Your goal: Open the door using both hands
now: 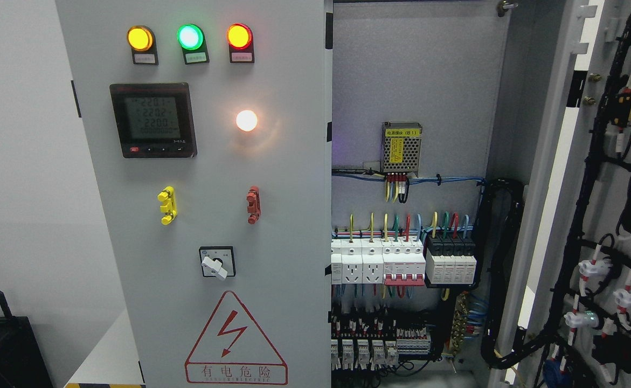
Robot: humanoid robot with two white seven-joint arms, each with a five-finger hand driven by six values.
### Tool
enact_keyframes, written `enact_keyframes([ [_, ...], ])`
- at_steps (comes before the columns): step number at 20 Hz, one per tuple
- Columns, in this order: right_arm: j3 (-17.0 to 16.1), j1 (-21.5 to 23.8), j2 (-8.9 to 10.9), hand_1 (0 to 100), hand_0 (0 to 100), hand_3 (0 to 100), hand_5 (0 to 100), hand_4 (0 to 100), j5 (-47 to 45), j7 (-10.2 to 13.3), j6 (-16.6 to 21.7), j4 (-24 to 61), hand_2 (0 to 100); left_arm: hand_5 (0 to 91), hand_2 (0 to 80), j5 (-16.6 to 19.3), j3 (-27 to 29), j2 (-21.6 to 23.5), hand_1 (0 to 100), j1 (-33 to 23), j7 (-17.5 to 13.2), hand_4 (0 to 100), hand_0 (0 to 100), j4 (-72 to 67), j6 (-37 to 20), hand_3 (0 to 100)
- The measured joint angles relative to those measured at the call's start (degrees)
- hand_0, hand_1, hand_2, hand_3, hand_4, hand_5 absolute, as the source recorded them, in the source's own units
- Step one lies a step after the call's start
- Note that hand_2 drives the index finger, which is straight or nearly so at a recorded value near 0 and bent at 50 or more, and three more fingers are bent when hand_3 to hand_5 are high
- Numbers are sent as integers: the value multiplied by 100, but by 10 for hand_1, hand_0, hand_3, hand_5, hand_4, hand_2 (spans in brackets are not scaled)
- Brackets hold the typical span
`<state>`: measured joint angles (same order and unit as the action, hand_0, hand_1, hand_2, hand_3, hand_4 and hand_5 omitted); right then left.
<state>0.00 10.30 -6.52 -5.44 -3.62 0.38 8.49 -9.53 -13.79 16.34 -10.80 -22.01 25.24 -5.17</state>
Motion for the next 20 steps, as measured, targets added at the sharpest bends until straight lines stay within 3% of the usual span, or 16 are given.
enact_keyframes([
  [4,0,201,39,0,0,0,0,0,-7,0,6,345,0,0,0,332,36,-467,0,231,345,30,0,-393,-20,0],
  [12,111,1191,331,0,0,0,0,0,-30,-22,6,2083,0,0,0,1205,333,-1108,0,409,715,30,0,-875,-51,0],
  [16,253,1854,476,0,0,0,0,0,-34,-9,44,3277,0,0,0,1378,465,-1333,0,441,868,30,0,-1071,16,0],
  [20,478,2524,756,0,0,0,0,0,-37,0,406,4517,0,0,0,1303,555,-1493,0,463,986,30,0,-1240,52,0],
])
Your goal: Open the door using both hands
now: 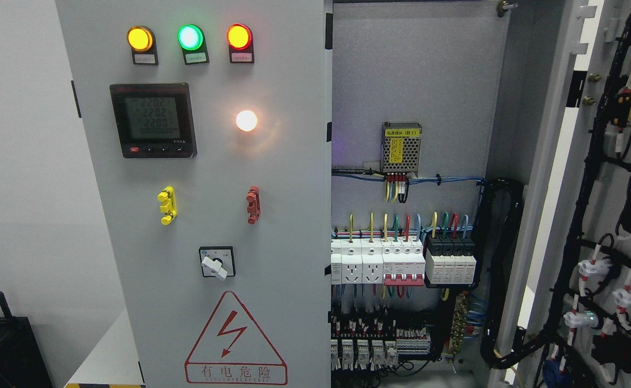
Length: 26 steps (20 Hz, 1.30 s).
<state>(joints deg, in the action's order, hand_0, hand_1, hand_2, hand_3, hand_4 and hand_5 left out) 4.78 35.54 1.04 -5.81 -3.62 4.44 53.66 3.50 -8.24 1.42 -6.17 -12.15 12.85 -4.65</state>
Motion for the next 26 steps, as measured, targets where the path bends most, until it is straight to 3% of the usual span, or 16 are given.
enact_keyframes([
  [5,267,408,407,0,0,0,0,0,-4,6,597,1216,0,0,0,-210,62,-131,0,22,267,30,0,-142,38,0],
  [12,727,455,969,0,0,0,0,0,-7,7,1179,2437,0,0,0,-509,114,-240,0,38,468,30,0,-270,184,0],
  [19,1320,-24,1470,0,0,0,0,0,-8,10,1331,3222,0,0,0,-790,146,-298,0,110,502,30,0,-347,184,0],
  [26,1754,-592,1742,0,0,0,0,0,-8,37,1355,3729,0,0,0,-871,160,-327,0,132,519,30,0,-409,167,0],
])
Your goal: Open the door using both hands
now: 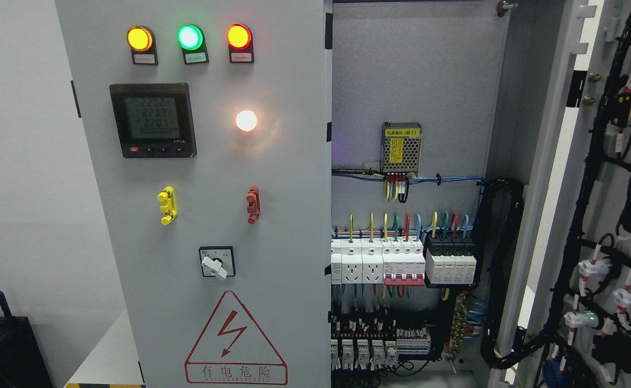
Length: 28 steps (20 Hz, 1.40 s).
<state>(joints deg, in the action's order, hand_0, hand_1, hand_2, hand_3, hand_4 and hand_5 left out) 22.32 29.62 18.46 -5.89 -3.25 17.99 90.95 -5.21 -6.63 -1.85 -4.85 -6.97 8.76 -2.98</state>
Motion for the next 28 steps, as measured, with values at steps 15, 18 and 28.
enact_keyframes([
  [15,574,-1126,92,0,0,0,0,0,-91,-32,436,743,0,0,0,-13,15,-26,0,10,-83,30,0,-35,-49,0],
  [18,572,-1355,4,0,0,0,0,0,-197,-34,454,822,0,0,0,-14,19,-28,0,10,-83,30,0,-36,-51,0],
  [28,310,-2159,-348,0,0,0,0,0,-856,-36,76,969,0,0,0,-15,26,-32,0,11,-84,30,0,-39,-52,0],
])
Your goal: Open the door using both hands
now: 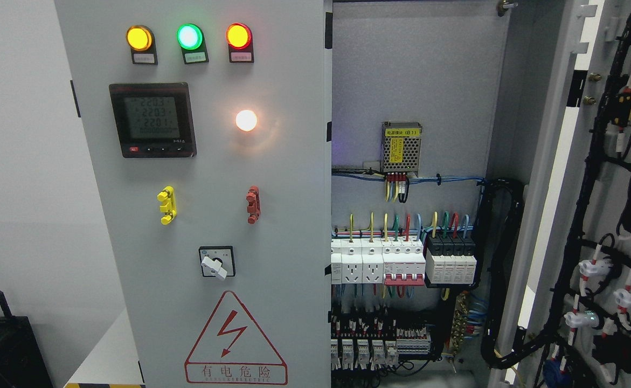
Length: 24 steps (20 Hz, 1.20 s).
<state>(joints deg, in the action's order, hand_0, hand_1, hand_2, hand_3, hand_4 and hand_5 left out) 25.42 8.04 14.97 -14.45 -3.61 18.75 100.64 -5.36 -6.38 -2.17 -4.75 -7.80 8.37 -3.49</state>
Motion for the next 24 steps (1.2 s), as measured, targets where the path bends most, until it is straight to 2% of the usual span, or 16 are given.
enact_keyframes([
  [5,-286,-408,-192,0,0,0,0,0,-197,11,-511,16,0,0,0,0,4,-1,0,0,0,30,0,-1,0,0],
  [11,-592,-900,-404,0,0,0,0,0,-292,16,-1333,16,0,0,0,0,5,-2,0,0,0,30,0,-2,0,0],
  [24,-837,-1750,-709,0,0,0,0,0,-413,17,-1820,-83,0,0,0,0,7,-3,0,0,-1,30,0,-2,-24,0],
])
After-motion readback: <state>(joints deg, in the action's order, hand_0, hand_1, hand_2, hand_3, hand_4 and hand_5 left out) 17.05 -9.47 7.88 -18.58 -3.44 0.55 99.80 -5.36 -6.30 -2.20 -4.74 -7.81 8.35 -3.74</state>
